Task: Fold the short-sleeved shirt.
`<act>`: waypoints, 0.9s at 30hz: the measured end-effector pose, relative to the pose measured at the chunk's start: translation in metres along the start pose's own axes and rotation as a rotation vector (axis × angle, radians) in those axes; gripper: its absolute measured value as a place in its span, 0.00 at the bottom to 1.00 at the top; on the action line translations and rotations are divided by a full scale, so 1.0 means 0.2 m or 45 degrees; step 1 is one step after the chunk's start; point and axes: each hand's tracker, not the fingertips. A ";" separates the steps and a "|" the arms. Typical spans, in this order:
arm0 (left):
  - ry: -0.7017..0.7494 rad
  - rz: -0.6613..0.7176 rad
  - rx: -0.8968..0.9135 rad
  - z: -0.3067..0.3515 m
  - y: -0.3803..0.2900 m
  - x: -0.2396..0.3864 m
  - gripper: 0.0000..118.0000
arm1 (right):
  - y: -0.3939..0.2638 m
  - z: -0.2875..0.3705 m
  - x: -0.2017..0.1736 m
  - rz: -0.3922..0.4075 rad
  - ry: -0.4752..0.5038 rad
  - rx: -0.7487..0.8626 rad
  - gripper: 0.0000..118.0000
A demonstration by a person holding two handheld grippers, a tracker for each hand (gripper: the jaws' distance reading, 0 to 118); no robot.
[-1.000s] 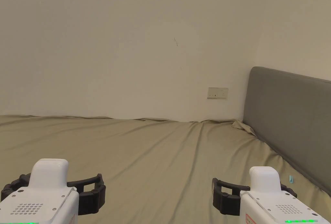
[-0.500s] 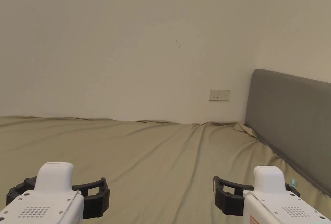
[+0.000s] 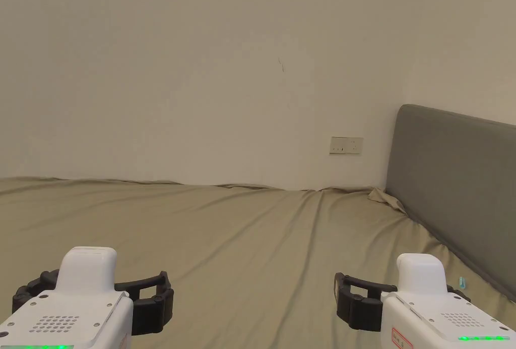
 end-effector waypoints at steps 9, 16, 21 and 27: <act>0.006 -0.008 0.007 0.03 0.01 -0.02 1.00 | 0.00 0.00 -0.02 0.011 -0.017 -0.032 1.00; 0.005 0.020 0.020 0.05 0.04 -0.04 1.00 | 0.03 0.03 0.02 -0.061 0.044 -0.031 1.00; -0.014 -0.001 0.003 0.06 0.02 -0.03 1.00 | 0.03 0.02 0.01 -0.056 0.048 -0.061 1.00; -0.013 0.012 -0.030 0.05 0.00 -0.03 1.00 | 0.04 -0.01 0.02 -0.079 0.073 -0.079 1.00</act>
